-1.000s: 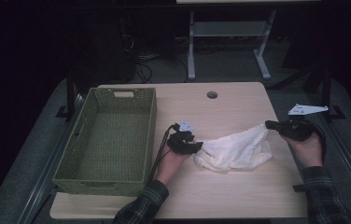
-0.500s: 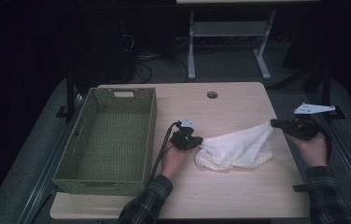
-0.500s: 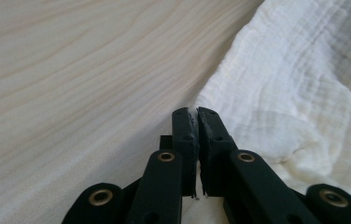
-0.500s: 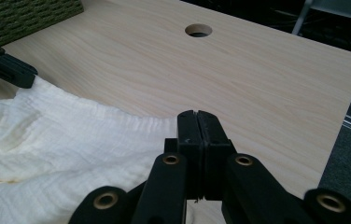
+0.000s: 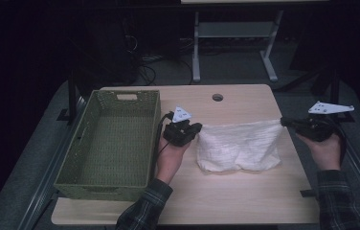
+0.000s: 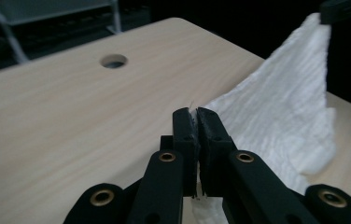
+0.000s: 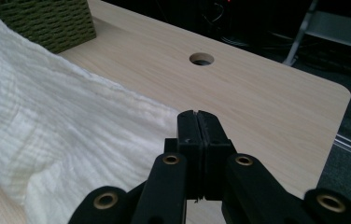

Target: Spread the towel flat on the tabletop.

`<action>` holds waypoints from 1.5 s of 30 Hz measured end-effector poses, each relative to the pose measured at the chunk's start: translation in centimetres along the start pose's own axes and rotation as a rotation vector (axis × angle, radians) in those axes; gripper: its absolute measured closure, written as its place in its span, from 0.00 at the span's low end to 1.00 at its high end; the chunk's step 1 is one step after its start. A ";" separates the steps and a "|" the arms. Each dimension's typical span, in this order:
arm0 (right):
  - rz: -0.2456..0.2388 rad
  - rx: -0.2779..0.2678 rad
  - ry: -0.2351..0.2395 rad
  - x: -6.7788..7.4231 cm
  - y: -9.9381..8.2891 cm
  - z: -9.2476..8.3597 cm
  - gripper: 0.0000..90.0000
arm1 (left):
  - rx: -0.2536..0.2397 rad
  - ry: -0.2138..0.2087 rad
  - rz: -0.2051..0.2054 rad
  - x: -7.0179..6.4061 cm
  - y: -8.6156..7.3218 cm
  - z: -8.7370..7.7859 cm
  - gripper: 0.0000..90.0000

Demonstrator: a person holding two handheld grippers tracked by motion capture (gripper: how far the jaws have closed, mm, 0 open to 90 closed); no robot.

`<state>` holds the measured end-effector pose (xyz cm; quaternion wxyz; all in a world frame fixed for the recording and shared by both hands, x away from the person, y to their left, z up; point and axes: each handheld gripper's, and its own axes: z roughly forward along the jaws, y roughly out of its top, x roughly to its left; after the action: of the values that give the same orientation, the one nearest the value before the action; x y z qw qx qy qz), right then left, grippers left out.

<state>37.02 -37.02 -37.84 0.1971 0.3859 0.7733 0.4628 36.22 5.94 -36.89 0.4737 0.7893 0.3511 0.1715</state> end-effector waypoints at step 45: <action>-0.037 0.205 0.046 2.8 -4.7 3.6 0.79 | 0.183 -0.108 0.035 -0.9 -5.4 4.4 0.62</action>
<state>35.73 -34.14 -43.53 0.1474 0.3791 0.8280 0.3860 36.07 4.17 -43.66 0.4149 0.8433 0.3254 0.1042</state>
